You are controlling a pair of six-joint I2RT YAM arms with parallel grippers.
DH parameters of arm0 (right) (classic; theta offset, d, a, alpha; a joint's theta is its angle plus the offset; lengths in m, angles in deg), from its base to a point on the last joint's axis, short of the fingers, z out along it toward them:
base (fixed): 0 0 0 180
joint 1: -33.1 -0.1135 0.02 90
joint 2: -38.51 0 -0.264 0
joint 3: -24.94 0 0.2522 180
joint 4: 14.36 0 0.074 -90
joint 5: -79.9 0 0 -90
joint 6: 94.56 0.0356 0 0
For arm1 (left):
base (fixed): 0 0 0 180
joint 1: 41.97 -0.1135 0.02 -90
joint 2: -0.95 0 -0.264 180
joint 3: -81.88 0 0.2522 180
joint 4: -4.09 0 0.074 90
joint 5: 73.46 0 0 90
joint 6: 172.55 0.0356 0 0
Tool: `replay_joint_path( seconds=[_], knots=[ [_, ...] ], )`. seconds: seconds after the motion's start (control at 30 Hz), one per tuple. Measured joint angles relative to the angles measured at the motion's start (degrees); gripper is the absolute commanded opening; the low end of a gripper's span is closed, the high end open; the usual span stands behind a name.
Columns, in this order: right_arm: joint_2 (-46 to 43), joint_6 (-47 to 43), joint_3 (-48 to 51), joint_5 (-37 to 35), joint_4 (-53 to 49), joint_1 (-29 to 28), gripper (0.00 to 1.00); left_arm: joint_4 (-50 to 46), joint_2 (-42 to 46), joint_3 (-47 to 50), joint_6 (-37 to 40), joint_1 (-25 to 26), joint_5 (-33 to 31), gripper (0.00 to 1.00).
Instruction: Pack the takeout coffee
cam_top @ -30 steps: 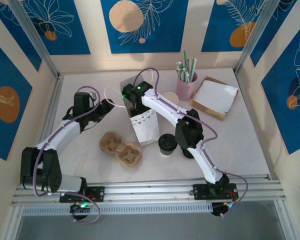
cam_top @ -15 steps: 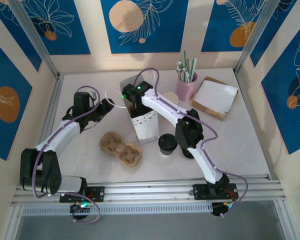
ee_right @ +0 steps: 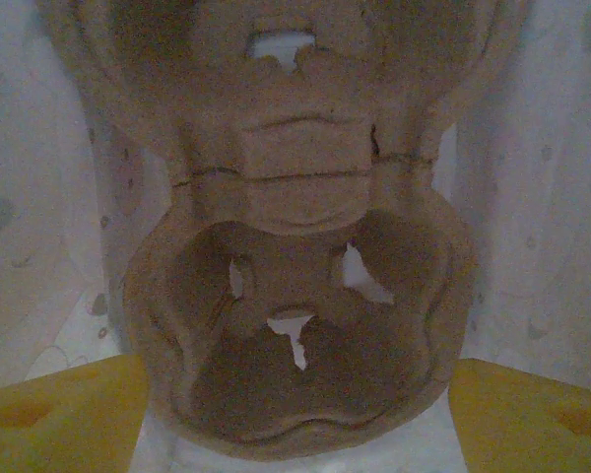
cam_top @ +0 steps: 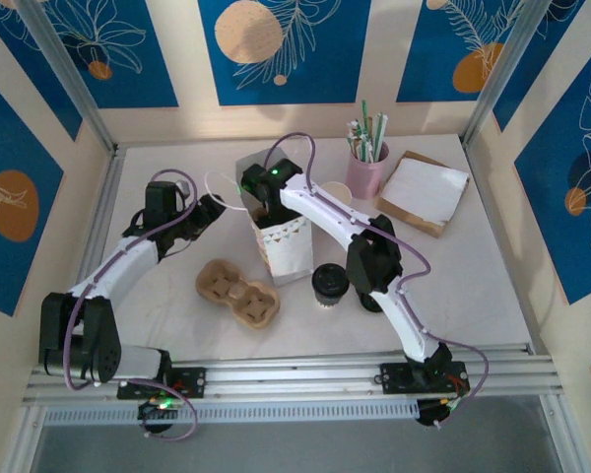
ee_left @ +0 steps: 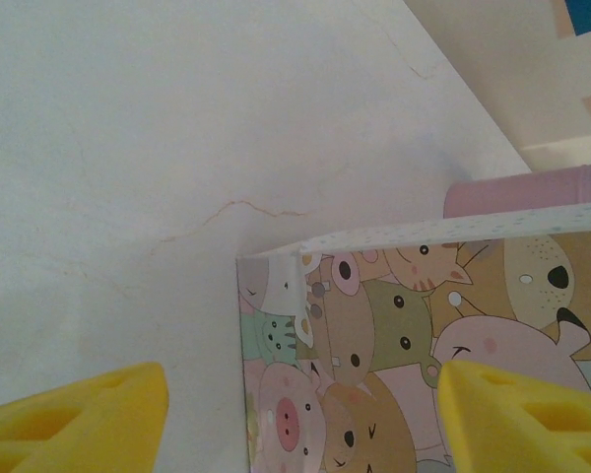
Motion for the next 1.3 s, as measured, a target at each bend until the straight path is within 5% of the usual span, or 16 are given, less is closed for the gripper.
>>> replay_joint_path(
  seconds=[0.43,0.63,1.3],
  knots=[
    [-1.0,0.0,0.0,0.5,0.0,0.0,0.86,0.0,0.0,0.0,0.0,0.3,-0.2,0.72],
    [-1.4,0.1,0.0,0.5,-0.1,0.0,0.98,0.0,0.0,0.0,0.0,0.3,-0.2,0.72],
    [-3.7,0.0,-0.1,0.5,-0.2,-0.1,1.0,-1.4,0.7,-0.3,0.0,0.6,-0.9,0.72]
  ],
)
